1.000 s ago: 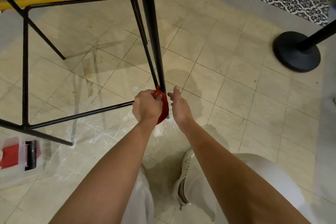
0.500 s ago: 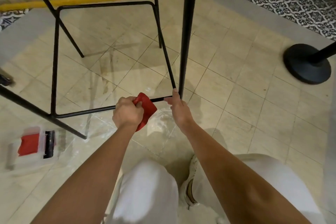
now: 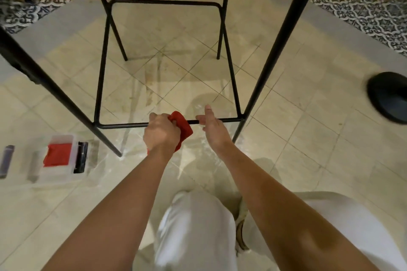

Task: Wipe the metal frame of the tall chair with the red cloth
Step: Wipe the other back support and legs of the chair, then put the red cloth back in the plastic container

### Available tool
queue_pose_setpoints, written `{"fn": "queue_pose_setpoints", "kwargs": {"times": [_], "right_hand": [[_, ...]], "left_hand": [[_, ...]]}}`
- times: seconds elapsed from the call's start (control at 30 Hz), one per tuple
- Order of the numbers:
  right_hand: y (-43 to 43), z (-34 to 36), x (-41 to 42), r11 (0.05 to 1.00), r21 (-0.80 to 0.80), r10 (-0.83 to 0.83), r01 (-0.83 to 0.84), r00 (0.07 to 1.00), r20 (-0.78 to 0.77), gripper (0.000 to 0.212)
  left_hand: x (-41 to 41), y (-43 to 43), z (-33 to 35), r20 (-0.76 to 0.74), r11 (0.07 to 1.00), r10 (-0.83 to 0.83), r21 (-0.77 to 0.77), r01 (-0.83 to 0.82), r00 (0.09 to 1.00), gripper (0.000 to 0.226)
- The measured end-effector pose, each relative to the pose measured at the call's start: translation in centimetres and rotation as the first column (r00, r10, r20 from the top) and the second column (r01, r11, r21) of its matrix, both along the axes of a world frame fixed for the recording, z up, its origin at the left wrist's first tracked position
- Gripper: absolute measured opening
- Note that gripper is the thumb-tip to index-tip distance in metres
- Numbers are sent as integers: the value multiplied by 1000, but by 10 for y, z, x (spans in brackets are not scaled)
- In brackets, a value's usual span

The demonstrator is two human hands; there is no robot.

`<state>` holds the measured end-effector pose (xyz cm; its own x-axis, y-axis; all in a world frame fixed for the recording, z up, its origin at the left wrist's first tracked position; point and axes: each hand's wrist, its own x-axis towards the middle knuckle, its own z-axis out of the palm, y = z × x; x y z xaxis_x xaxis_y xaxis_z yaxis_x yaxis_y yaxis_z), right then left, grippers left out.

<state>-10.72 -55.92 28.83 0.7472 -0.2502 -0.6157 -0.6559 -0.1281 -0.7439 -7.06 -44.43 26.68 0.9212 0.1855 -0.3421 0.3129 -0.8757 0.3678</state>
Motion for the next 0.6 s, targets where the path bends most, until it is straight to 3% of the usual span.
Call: {"fn": "queue_pose_setpoints", "kwargs": {"times": [0.17, 0.43, 0.5, 0.6], "right_hand": [[9, 1, 8, 998, -32, 51, -51, 999, 0, 67], [43, 10, 20, 989, -52, 134, -135, 991, -16, 65], [56, 14, 23, 985, -55, 165, -166, 986, -17, 64], [80, 17, 26, 970, -67, 234, -234, 972, -19, 64]], "left_hand": [[1, 1, 1, -16, 995, -101, -18, 100, 995, 24], [4, 60, 2, -1, 1000, 18, -4, -18, 1000, 31], [4, 78, 1, 9, 996, 45, -73, -44, 999, 31], [-1, 103, 2, 16, 951, 91, -298, -82, 996, 29]]}}
